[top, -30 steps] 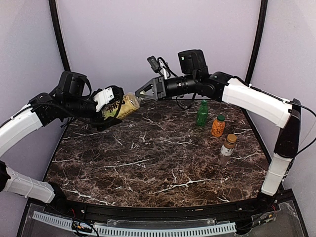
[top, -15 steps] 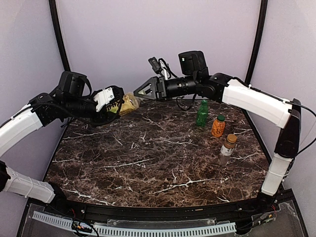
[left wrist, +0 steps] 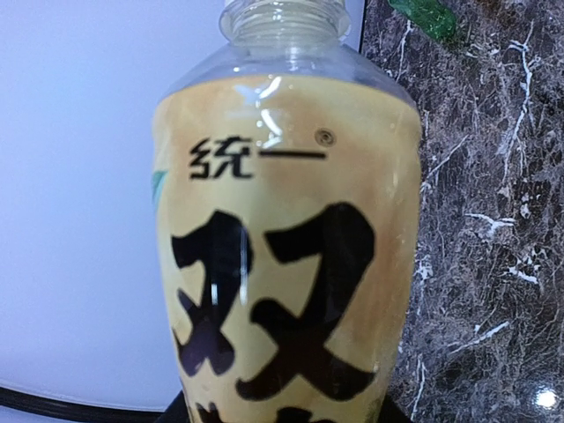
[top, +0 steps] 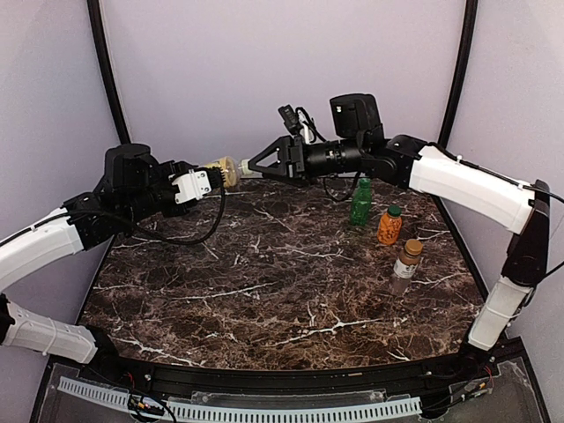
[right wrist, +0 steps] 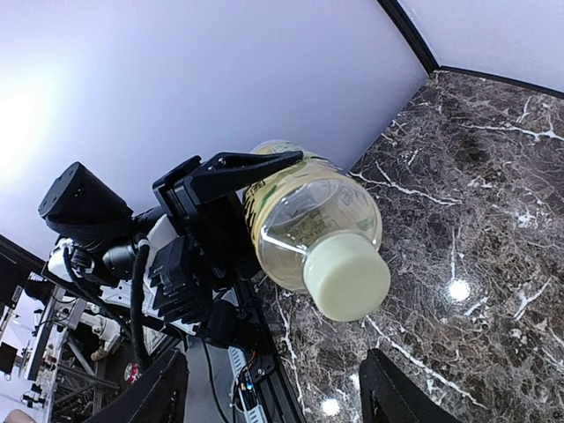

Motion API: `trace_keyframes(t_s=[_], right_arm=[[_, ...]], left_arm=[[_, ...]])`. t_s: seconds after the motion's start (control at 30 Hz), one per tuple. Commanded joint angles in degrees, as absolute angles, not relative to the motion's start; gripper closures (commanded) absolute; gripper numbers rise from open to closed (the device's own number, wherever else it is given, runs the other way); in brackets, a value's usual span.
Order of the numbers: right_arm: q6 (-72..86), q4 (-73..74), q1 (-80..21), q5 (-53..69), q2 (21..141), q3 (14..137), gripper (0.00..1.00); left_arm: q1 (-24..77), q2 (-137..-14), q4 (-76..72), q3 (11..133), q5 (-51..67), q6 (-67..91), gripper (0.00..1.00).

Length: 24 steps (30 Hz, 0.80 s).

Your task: Unscrew the bottle caps

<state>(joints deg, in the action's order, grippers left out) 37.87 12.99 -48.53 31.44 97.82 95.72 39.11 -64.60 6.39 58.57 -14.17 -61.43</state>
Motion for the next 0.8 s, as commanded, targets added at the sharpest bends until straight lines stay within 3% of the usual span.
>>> trace_keyframes(t_s=[0.0, 0.23, 0.6, 0.77], right_arm=[[39.91, 10.02, -47.91, 31.52, 100.0, 97.57, 0.34], [40.13, 9.96, -47.51, 32.8, 103.49, 101.34, 0.4], [41.07, 7.11, -47.42, 34.13, 104.55, 100.76, 0.66], [41.24, 6.38, -47.28, 34.63, 104.51, 100.45, 0.68]], left_arm=[[39.99, -62.1, 0.23, 56.95, -17.17, -67.11, 0.6], [40.53, -61.25, -1.33, 55.54, -16.42, -68.06, 0.6], [41.11, -61.6, -1.43, 55.28, -15.66, -68.81, 0.6], [41.26, -61.62, -1.4, 55.03, -15.83, -68.97, 0.6]])
